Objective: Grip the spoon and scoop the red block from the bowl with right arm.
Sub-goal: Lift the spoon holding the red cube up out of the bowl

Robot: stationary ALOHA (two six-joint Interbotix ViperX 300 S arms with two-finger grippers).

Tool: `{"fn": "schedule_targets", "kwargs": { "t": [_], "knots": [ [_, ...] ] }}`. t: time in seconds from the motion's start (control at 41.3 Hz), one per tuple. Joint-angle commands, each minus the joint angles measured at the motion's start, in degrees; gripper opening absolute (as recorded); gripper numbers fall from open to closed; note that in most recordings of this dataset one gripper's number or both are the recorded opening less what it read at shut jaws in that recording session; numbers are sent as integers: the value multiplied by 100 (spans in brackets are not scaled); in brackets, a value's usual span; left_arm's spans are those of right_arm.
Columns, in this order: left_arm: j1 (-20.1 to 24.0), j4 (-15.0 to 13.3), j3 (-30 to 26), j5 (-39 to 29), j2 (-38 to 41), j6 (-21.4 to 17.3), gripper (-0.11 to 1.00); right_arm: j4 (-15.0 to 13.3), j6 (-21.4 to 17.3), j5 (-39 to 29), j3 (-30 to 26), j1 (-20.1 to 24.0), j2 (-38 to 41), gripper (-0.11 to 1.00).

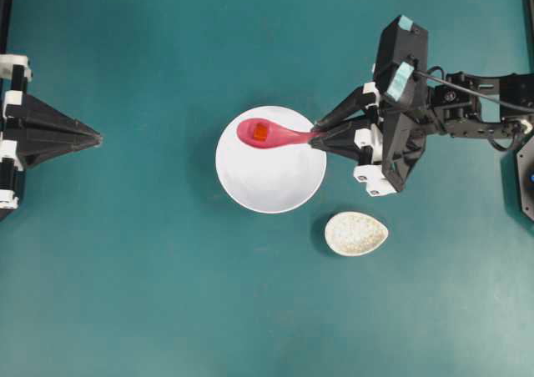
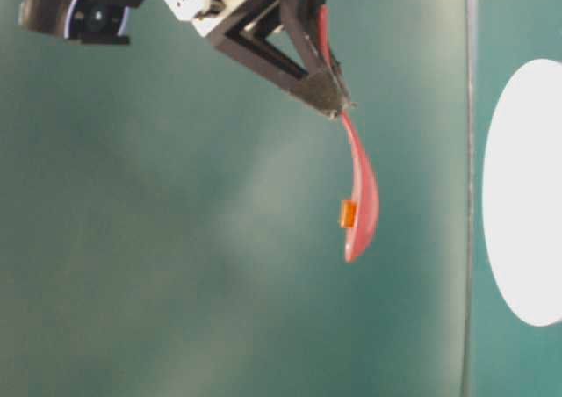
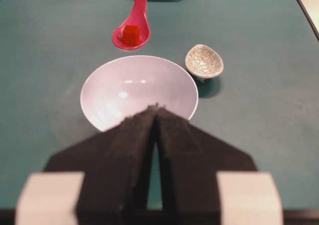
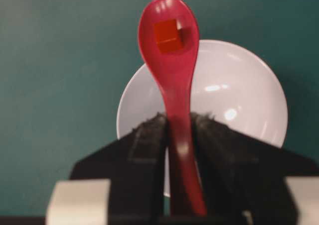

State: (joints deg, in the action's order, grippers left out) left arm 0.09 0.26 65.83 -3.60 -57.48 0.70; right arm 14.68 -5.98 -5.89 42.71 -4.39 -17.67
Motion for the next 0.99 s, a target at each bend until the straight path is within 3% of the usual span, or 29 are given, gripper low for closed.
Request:
{"fn": "schedule_targets", "kwargs": {
  "t": [0.0,0.969],
  "knots": [
    [0,9,-158,18,53,0,1,-9,0,-141,-229,18,-114,24],
    [-9,9,-158,18,53,18,1,-79,0,-290,-334,9,-439,24]
  ]
}}
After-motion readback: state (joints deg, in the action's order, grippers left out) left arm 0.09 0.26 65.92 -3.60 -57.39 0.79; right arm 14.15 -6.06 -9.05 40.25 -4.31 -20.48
